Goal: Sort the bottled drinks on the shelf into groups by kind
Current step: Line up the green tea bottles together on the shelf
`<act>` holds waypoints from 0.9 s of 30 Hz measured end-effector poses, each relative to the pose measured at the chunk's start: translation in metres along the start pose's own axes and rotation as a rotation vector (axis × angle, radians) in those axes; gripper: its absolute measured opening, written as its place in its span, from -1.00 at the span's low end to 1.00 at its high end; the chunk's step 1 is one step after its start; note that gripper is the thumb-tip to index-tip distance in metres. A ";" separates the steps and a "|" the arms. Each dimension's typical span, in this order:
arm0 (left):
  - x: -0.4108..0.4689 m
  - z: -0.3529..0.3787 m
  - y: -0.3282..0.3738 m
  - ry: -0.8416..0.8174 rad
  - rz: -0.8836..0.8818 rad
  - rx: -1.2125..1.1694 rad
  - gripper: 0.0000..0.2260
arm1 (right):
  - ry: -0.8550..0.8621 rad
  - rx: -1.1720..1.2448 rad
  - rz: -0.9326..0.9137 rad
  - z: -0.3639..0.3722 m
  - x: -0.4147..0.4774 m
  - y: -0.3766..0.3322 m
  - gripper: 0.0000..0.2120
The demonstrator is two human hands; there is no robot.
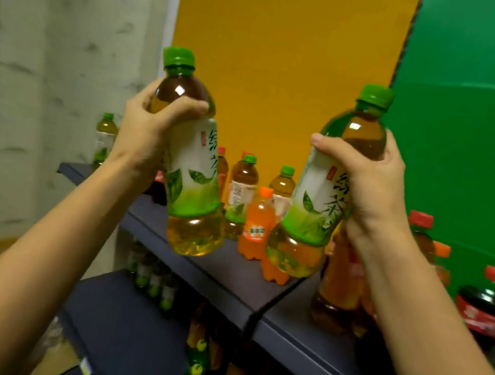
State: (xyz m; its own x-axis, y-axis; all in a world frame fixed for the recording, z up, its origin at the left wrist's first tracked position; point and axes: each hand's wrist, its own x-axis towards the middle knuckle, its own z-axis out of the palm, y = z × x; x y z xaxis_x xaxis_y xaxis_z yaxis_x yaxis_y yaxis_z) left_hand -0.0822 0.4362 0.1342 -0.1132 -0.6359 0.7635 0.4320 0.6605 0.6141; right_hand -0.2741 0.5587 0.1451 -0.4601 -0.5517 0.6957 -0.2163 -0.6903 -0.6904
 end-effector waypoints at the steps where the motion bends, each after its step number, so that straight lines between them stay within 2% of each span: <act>1: -0.001 -0.018 -0.004 0.016 -0.005 0.009 -0.72 | -0.010 0.009 0.017 0.013 -0.001 0.010 -0.64; 5: -0.001 -0.087 -0.020 0.064 -0.010 0.059 -0.80 | -0.024 0.020 0.081 0.073 -0.008 0.053 -0.58; 11: 0.009 -0.196 -0.040 0.100 -0.040 0.194 -0.74 | -0.014 0.058 0.162 0.180 -0.018 0.119 -0.51; 15: 0.024 -0.258 -0.053 0.114 -0.048 0.251 -0.73 | -0.019 0.064 0.172 0.248 -0.012 0.151 -0.56; 20: 0.045 -0.316 -0.075 0.099 -0.073 0.311 -0.70 | -0.034 0.014 0.198 0.316 0.007 0.196 -0.43; 25: 0.071 -0.361 -0.116 0.141 -0.089 0.346 -0.70 | -0.044 -0.035 0.221 0.367 0.032 0.254 -0.51; 27: 0.089 -0.373 -0.134 0.161 -0.096 0.359 -0.68 | -0.032 -0.059 0.223 0.383 0.046 0.281 -0.48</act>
State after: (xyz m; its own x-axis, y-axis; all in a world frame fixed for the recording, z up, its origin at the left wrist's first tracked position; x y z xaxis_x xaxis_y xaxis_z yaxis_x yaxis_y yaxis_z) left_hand 0.1839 0.1421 0.0446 0.0161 -0.7369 0.6758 0.0834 0.6746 0.7335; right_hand -0.0261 0.1593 0.0591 -0.4744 -0.7030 0.5298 -0.1628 -0.5214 -0.8376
